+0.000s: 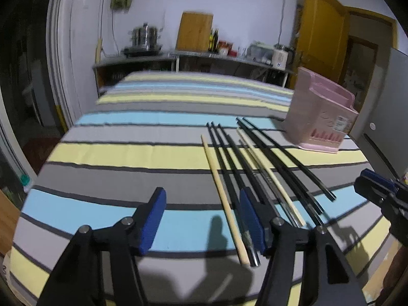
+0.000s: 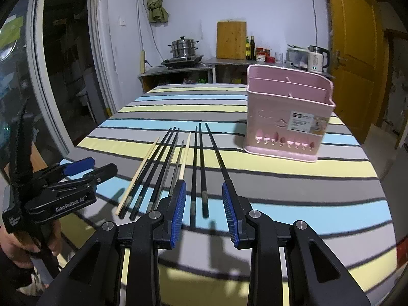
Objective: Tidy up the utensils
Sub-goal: 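Close the left tool on a wooden chopstick while the right tool grasps its partner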
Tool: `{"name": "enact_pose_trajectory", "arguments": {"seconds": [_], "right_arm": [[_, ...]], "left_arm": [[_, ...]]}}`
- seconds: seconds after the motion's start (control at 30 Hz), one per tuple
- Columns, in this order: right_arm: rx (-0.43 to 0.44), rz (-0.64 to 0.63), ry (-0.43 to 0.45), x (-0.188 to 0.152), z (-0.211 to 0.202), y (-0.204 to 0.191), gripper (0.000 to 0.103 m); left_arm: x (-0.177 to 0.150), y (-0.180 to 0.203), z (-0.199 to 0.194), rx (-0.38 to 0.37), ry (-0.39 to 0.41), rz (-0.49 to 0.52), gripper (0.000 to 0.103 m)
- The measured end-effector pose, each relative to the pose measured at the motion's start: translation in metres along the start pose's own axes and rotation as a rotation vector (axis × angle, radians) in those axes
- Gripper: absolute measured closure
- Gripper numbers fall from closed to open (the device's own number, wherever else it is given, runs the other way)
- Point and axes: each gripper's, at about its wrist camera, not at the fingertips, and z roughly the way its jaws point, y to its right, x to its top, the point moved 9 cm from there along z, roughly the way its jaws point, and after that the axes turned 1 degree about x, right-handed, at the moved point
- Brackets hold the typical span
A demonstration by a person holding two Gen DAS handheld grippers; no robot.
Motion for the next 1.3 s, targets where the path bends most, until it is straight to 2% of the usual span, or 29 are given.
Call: {"name": "enact_pose_trajectory", "arguments": {"seconds": [0.13, 0.3, 0.4, 0.57, 0.7, 0.93, 1.0, 1.2, 1.3], "right_arm": [[0.008, -0.007, -0.019, 0.011, 0.021, -0.002, 0.072], [0.040, -0.008, -0.055, 0.024, 0.052, -0.007, 0.072], [0.055, -0.001, -0.088, 0.031, 0.073, -0.009, 0.073], [0.084, 0.005, -0.152, 0.039, 0.110, -0.014, 0.085], [0.101, 0.033, -0.205, 0.042, 0.138, -0.012, 0.093], [0.122, 0.055, -0.253, 0.047, 0.169, -0.013, 0.094], [0.124, 0.049, -0.256, 0.050, 0.173, -0.015, 0.094], [0.124, 0.038, -0.275, 0.053, 0.185, -0.018, 0.094], [0.127, 0.039, -0.286, 0.053, 0.190, -0.019, 0.094]], "left_arm": [[0.010, -0.002, 0.028, -0.034, -0.072, -0.031, 0.054], [0.023, 0.000, 0.057, -0.064, -0.129, -0.038, 0.067], [0.027, -0.001, 0.070, -0.074, -0.158, -0.051, 0.072], [0.034, -0.001, 0.085, -0.103, -0.192, -0.085, 0.077], [0.040, -0.003, 0.094, -0.097, -0.193, -0.082, 0.083], [0.047, -0.005, 0.099, -0.106, -0.195, -0.061, 0.088], [0.047, -0.012, 0.100, -0.085, -0.196, -0.065, 0.100], [0.048, -0.015, 0.100, -0.120, -0.201, -0.098, 0.100], [0.055, -0.011, 0.094, -0.163, -0.178, -0.111, 0.097]]}}
